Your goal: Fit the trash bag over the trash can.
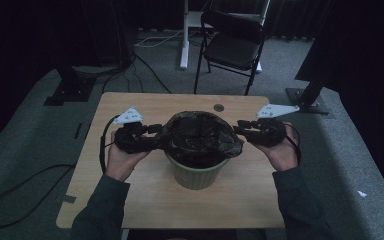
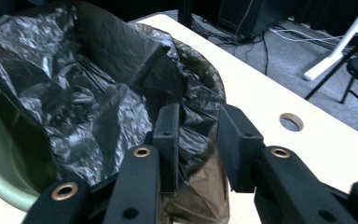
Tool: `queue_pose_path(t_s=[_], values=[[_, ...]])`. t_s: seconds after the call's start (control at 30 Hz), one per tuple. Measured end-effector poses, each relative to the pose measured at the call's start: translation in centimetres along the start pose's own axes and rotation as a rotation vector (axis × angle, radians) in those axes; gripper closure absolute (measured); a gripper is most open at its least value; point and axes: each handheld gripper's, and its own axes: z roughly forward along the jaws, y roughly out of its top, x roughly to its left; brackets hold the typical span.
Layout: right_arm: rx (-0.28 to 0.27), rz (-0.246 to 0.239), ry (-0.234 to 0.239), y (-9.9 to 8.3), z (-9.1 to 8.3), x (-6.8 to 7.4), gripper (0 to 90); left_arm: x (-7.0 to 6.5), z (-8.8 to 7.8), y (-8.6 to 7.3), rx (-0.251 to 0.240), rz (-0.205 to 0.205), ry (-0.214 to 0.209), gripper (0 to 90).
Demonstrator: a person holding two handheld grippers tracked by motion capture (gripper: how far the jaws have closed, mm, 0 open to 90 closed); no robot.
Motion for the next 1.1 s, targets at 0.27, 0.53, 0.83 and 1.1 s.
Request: queue_pose_path(t_s=[0.27,0.53,0.83,1.1], values=[[0.027,0.037,0.093,0.1,1.2,0.3,62.1,-0.1,1.4,-0.1,0.058,-0.020,-0.031,60.9],[0.076,0.019,0.141,-1.3,1.5,0.9,84.4,-0.9,1.0,-1.6,0.078,0.010,-0.025,86.6],[0.082,0.007,0.179,-3.2,0.4,2.1,88.7,-2.2,-0.7,-4.0,0.065,0.021,-0.056,88.8],[0.095,-0.043,0.218,-4.3,-0.3,3.3,89.6,-3.1,-1.3,-5.7,0.074,0.048,-0.091,89.2]])
